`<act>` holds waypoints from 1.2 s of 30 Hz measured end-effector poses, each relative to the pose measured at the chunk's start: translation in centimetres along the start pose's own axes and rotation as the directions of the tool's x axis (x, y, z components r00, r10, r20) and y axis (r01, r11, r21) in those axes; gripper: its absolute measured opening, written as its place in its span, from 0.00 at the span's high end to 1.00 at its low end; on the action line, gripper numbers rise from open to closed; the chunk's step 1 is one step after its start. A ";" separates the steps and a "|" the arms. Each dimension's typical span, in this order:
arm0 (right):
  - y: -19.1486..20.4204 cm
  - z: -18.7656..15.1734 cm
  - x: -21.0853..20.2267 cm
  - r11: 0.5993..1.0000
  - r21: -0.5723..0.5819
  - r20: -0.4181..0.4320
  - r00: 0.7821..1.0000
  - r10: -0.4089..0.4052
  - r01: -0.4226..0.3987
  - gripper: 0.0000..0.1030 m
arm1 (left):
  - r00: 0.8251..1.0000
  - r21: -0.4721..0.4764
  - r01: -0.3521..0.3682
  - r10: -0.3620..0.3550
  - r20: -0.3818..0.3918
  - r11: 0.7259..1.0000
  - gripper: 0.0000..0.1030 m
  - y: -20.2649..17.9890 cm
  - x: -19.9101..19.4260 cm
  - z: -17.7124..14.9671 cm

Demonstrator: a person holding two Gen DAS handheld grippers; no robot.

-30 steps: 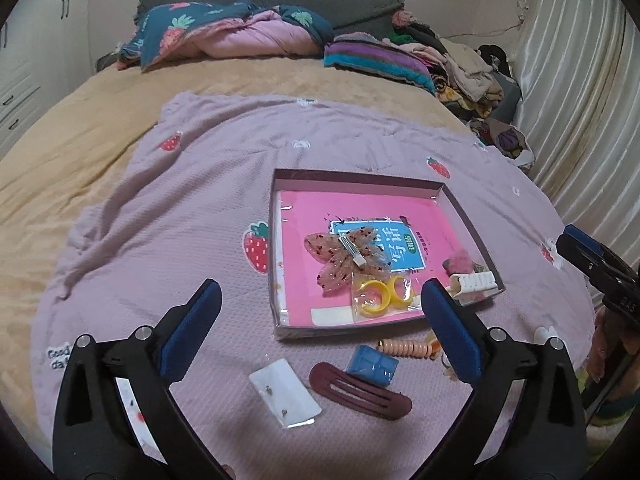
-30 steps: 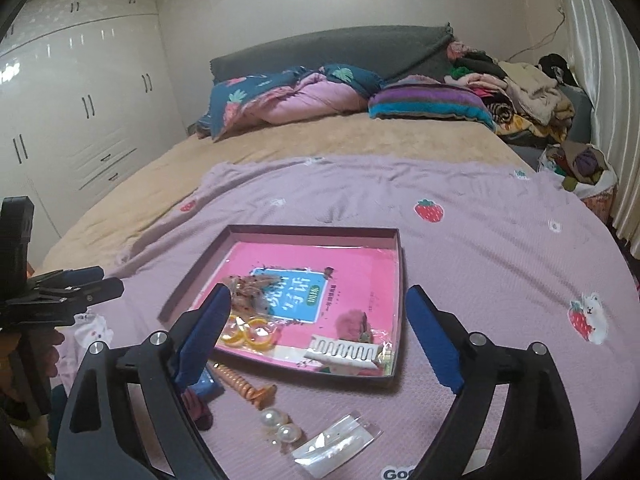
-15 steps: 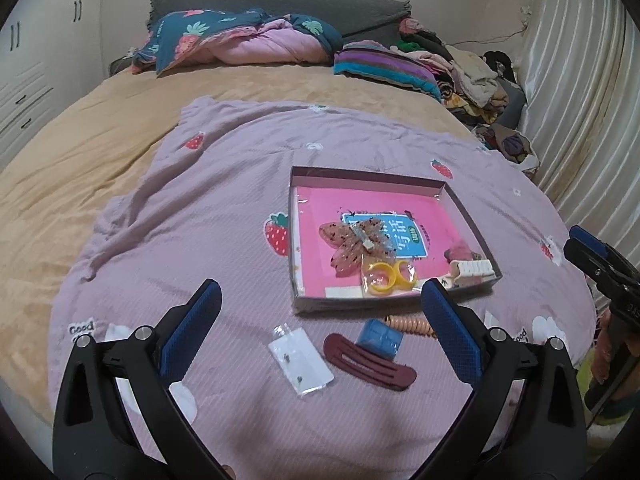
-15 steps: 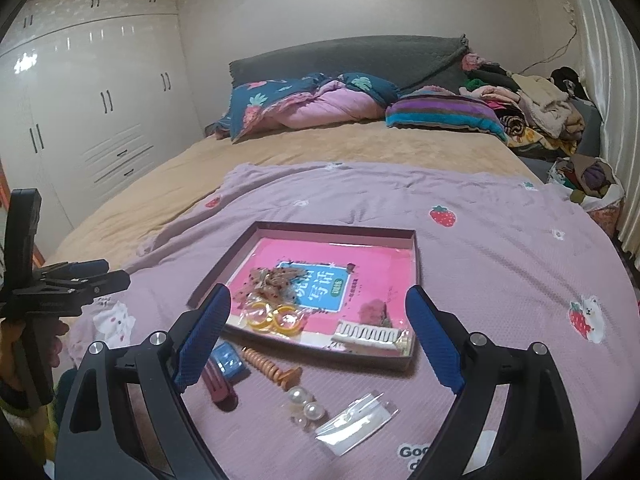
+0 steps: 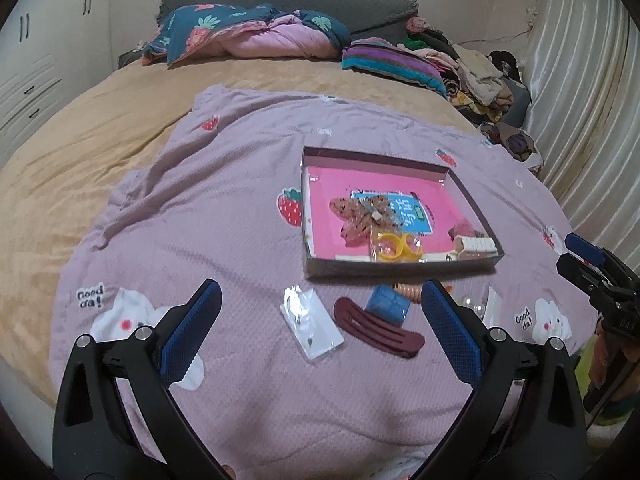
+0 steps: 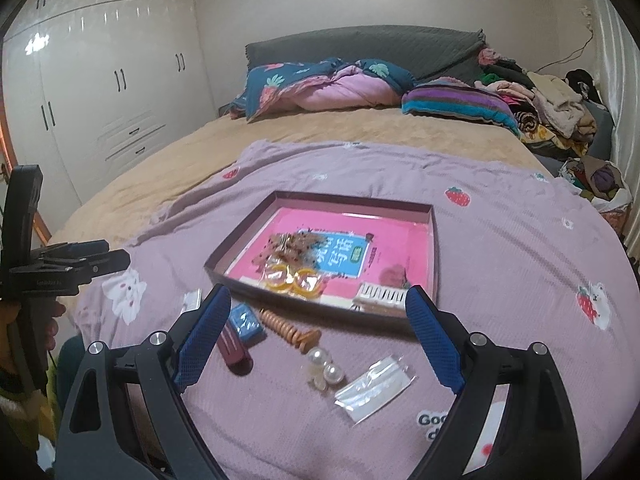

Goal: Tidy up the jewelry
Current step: 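Withdraw both open tools from the box, then grasp the clear earring packet with the left tool while the right tool grasps the pearl earrings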

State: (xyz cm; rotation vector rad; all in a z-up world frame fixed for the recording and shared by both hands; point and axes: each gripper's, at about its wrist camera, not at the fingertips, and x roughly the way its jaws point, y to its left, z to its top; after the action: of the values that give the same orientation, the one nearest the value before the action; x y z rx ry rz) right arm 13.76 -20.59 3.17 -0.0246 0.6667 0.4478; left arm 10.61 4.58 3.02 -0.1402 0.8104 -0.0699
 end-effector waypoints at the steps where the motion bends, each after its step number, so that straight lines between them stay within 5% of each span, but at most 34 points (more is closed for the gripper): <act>1: 0.1 -0.3 0.0 1.000 -0.005 -0.006 1.000 0.000 0.000 0.14 | 1.000 0.000 -0.001 0.001 -0.003 1.000 0.09 0.0 0.0 -0.2; 36: 0.6 -6.4 5.7 0.994 -0.108 -0.220 0.975 -0.033 0.009 0.14 | 0.983 -0.026 0.008 -0.013 -0.184 1.000 0.09 0.5 6.6 -6.1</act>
State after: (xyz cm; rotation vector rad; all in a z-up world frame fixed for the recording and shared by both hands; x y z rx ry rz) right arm 13.65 -18.85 -5.23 -0.1844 0.8605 0.4636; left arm 10.71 3.67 -5.96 -0.1631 0.9954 -0.0834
